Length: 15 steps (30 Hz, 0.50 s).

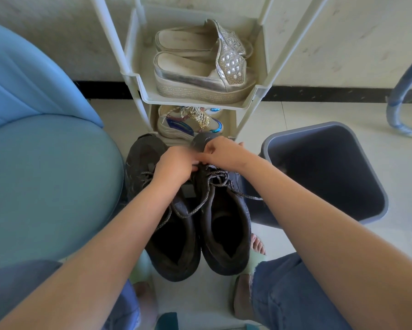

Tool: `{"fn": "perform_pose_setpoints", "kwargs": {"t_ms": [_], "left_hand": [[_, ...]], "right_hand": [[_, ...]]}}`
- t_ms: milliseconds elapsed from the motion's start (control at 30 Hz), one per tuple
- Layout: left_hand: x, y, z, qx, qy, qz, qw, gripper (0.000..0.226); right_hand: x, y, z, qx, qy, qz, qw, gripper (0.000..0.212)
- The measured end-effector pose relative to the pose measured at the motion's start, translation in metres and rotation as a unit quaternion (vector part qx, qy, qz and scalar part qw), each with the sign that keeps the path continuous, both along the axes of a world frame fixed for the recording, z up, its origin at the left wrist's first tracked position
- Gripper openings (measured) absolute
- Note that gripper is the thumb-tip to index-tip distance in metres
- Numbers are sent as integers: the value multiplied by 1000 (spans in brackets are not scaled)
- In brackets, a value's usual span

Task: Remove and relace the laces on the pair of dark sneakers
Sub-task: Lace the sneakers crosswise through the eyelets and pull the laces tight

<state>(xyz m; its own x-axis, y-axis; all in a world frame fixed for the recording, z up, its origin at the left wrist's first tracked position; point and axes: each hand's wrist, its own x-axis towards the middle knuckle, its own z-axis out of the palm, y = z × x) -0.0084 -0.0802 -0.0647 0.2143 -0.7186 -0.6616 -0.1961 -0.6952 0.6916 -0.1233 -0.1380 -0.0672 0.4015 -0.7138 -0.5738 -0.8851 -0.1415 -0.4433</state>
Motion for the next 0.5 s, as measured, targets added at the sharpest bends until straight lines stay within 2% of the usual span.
{"fn": "perform_pose_setpoints", "kwargs": {"t_ms": [67,133,233,333,400,500], "left_hand": [[-2,1,2,14,15,20,1000,22],[-2,4,1,4,2,7,1000,24],[-1,6,-3,-24,-60,-44,997,22],[-5,8,5,-39,-134,-123,982,27],[-9,10,5,-46,-157,-147,975,28],[-9,9,3,-47,-172,-154,972,29]], "right_hand": [[3,-2,-2,-5,16,11,1000,49],[-1,-3,-5,12,-25,9,1000,32],[-13,-1,-7,105,-180,-88,974,16],[-19,2,0,186,-292,-180,921,20],[-20,1,5,213,-307,-206,904,22],[-24,-4,7,171,-259,-164,936,21]]}}
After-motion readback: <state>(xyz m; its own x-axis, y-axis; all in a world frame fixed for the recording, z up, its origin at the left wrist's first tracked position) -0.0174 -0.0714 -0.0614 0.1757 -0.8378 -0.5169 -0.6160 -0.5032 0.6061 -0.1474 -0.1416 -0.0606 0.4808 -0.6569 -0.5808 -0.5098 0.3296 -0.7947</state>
